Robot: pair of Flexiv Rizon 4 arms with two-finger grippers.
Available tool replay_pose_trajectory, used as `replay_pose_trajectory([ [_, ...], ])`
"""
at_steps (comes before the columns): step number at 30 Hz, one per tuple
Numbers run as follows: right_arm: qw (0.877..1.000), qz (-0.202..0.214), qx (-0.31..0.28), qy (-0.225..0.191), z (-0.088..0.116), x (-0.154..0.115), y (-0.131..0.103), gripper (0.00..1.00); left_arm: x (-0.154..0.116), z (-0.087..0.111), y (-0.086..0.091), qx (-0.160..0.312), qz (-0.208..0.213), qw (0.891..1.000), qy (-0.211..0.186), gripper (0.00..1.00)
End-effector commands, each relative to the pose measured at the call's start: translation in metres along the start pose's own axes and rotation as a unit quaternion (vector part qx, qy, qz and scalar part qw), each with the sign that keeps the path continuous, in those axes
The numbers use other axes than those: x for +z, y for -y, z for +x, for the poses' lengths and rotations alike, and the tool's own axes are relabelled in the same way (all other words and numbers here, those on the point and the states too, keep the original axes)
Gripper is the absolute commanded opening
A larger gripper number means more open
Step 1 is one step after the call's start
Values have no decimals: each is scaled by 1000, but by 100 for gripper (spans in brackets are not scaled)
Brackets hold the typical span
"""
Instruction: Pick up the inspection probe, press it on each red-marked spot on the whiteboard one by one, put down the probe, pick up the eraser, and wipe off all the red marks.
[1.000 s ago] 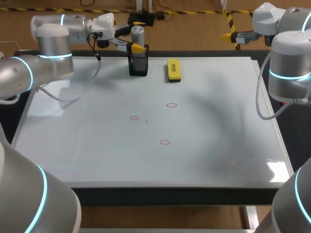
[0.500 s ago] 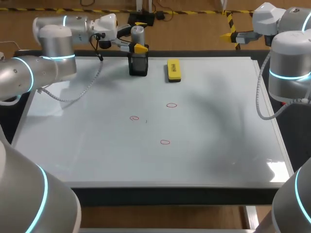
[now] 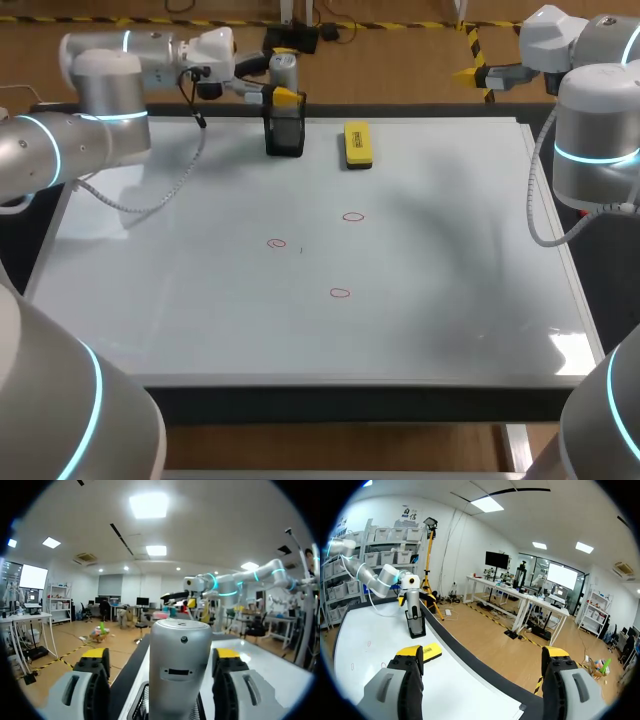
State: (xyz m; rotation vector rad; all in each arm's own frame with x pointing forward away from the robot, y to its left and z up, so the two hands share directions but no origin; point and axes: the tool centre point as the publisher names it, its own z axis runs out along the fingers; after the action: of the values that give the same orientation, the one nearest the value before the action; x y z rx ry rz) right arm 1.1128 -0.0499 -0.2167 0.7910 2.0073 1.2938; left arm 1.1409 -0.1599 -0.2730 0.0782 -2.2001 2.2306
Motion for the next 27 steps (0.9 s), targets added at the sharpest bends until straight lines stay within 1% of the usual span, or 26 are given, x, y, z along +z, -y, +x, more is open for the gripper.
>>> replay_pose_trajectory([
  [1,1000,0,0,0,0,0,0,100,-3,4,3,1,-3,1000,1,0],
  [7,1000,0,0,0,0,0,0,100,-5,4,3,5,-2,1000,-1,0],
  [11,1000,0,0,0,0,0,0,100,-5,4,8,9,0,1000,-2,0],
  [18,1000,0,0,0,0,0,0,100,-1,9,23,14,3,1000,1,0],
  [27,1000,0,0,0,0,0,0,100,5,12,48,17,2,1000,2,0],
])
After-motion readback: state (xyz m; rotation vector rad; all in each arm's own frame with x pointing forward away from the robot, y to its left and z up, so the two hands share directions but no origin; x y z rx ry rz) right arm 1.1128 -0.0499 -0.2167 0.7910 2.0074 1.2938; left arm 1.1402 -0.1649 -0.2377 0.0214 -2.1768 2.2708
